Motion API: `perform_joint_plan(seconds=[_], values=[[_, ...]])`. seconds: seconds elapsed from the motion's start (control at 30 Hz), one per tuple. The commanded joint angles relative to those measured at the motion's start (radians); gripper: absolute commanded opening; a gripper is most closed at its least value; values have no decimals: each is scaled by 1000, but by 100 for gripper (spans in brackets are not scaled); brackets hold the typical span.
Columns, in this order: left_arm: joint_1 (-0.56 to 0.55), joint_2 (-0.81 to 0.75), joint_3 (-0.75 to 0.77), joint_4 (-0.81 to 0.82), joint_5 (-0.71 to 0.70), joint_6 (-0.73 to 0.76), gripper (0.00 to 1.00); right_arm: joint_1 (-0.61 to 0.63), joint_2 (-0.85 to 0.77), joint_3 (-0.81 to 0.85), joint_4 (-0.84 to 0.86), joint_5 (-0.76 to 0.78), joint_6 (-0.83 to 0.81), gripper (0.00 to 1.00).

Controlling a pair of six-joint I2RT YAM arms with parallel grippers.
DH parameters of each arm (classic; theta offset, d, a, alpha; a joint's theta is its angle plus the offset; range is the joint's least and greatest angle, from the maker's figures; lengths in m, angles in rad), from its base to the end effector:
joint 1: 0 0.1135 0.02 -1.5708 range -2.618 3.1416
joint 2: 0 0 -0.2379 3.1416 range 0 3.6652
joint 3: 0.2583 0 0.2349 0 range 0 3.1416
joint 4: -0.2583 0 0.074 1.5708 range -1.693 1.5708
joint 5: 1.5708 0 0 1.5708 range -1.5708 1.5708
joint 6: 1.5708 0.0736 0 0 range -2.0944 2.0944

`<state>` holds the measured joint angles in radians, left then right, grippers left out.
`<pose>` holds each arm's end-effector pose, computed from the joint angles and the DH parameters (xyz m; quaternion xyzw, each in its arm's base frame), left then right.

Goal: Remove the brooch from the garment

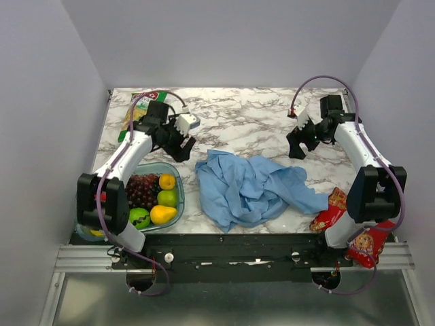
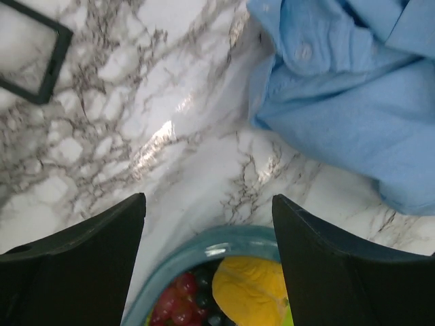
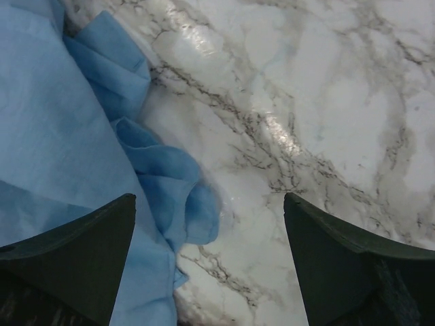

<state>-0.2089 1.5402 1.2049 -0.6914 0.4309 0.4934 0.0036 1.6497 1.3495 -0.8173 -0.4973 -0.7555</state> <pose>0.3065 -0.0964 0.2127 0.3776 0.8638 -0.1666 0.2890 0.3341 0.0363 0.2161 -0.4013 0.8568 0.1431 0.2906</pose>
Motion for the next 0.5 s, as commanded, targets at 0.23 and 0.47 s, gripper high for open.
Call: perform_joint_plan(seconds=[0.23,0.47], values=[[-135,486,505,76,203,-212,82,13,62,83,-302,-253,-192,97],[-168,684,659,8,233,-237,77,99,99,33,-244,-186,-225,96]])
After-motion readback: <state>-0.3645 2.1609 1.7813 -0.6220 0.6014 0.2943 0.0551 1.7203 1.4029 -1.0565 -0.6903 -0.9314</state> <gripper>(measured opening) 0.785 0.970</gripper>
